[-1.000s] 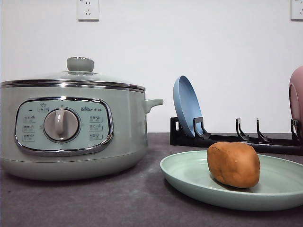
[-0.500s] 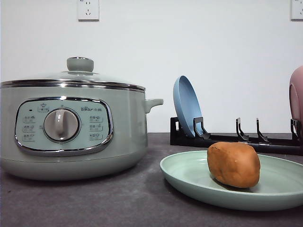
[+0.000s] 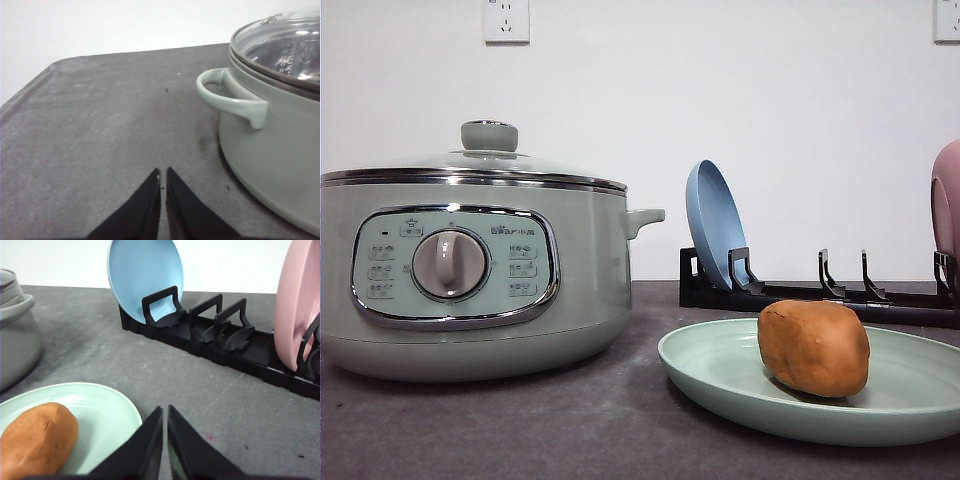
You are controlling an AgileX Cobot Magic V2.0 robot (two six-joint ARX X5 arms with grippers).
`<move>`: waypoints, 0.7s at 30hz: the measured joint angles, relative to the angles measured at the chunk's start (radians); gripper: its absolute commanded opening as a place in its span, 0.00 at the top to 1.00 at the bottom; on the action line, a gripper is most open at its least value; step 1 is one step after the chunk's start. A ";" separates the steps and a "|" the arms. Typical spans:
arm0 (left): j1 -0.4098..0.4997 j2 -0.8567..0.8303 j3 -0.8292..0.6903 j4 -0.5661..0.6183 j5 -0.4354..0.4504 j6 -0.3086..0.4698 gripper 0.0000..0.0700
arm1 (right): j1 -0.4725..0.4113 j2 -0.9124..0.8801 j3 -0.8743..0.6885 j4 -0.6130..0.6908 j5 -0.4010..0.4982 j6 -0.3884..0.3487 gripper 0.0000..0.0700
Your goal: Transfer potato from steamer to green plate
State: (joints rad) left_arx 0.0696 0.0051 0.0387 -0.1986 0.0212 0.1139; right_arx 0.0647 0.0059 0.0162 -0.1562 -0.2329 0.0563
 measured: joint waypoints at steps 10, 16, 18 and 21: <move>0.000 0.000 0.000 0.000 0.000 0.000 0.97 | 0.000 0.000 0.000 0.000 0.000 0.000 0.99; 0.000 0.000 0.000 0.000 0.000 0.000 0.97 | 0.000 0.000 0.000 0.000 0.000 0.000 0.99; 0.000 0.000 0.000 0.000 0.000 0.000 0.97 | 0.000 0.000 0.000 0.000 0.000 0.000 0.99; 0.000 0.000 0.000 0.000 0.000 0.000 0.97 | 0.000 0.000 0.000 0.000 0.000 0.000 0.99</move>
State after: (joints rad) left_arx 0.0696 0.0051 0.0387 -0.1986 0.0212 0.1139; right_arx 0.0647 0.0059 0.0162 -0.1562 -0.2329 0.0563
